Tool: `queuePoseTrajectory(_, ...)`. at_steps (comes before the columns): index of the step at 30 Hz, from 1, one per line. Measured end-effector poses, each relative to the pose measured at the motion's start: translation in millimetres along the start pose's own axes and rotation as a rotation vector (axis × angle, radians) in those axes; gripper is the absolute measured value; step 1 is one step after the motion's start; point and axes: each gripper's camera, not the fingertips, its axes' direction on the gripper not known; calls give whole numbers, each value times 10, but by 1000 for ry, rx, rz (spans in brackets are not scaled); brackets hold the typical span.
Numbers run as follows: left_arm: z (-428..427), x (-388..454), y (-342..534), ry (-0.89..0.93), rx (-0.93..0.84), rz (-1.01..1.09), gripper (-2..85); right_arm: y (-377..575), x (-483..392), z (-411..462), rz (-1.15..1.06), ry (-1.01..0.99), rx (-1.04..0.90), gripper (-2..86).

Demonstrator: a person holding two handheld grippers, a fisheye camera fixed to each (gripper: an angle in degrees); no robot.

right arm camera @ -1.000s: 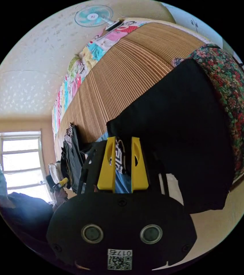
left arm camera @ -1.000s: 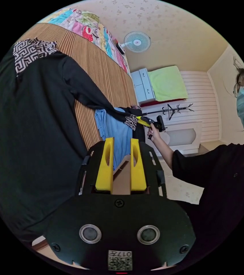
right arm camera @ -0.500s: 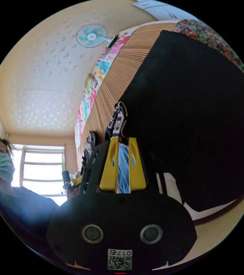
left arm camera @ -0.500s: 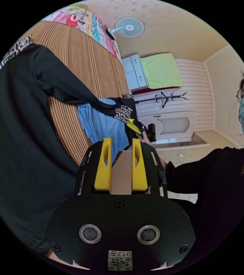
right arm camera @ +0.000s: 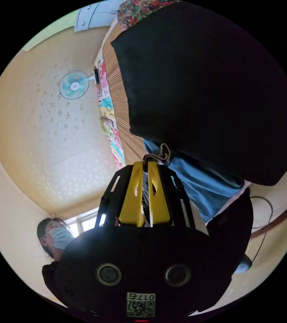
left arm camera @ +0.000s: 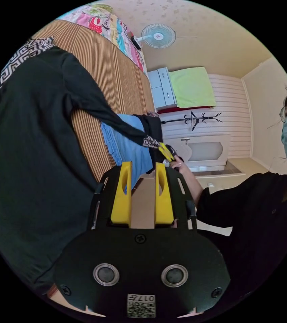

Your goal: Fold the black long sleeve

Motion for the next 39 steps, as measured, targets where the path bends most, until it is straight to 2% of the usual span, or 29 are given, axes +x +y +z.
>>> queuePoseTrajectory(3,-123,98,105,-16,28,20,106,260,-334,29,-145,-16,30,29)
queuePoseTrajectory(4,-187,175,134,-20,45,43,107,381,-625,149,-263,-15,8,29)
queuePoseTrajectory(8,-448,556,137,-27,122,173,114,848,-1726,1016,-692,48,-245,29)
queuePoseTrajectory(11,-707,989,42,-71,184,323,128,1172,-2244,1764,-879,122,-481,28)
queuePoseTrajectory(13,-883,1347,-68,-144,229,454,142,1347,-2418,2152,-940,162,-598,27)
queuePoseTrajectory(17,-919,1673,-308,-310,211,578,146,1655,-2591,2757,-1016,176,-773,25)
queuePoseTrajectory(18,-908,1725,-381,-327,200,613,134,1669,-2589,2808,-1013,180,-779,25)
queuePoseTrajectory(21,-971,1760,-556,-220,214,680,60,1633,-2572,2798,-997,156,-693,20)
queuePoseTrajectory(23,-1141,1698,-705,-166,312,612,23,1562,-2583,2426,-1002,65,-485,16)
queuePoseTrajectory(26,-1790,1447,-934,-18,544,463,12,1484,-2407,1986,-950,23,-193,11)
queuePoseTrajectory(28,-2526,1166,-867,64,784,378,11,1398,-2206,1986,-887,69,-140,10)
queuePoseTrajectory(31,-3324,701,-424,-42,1027,229,16,1241,-1785,2368,-838,183,-204,13)
queuePoseTrajectory(33,-3646,345,-66,-88,1107,115,19,1123,-1502,2733,-815,273,-267,20)
queuePoseTrajectory(35,-3861,-33,288,-93,1141,5,21,890,-1127,3285,-773,346,-355,35)
queuePoseTrajectory(37,-3991,-452,673,-119,1159,-156,24,651,-884,3684,-718,360,-405,51)
queuePoseTrajectory(39,-4024,-675,847,-116,1152,-227,24,384,-710,4032,-666,352,-414,68)
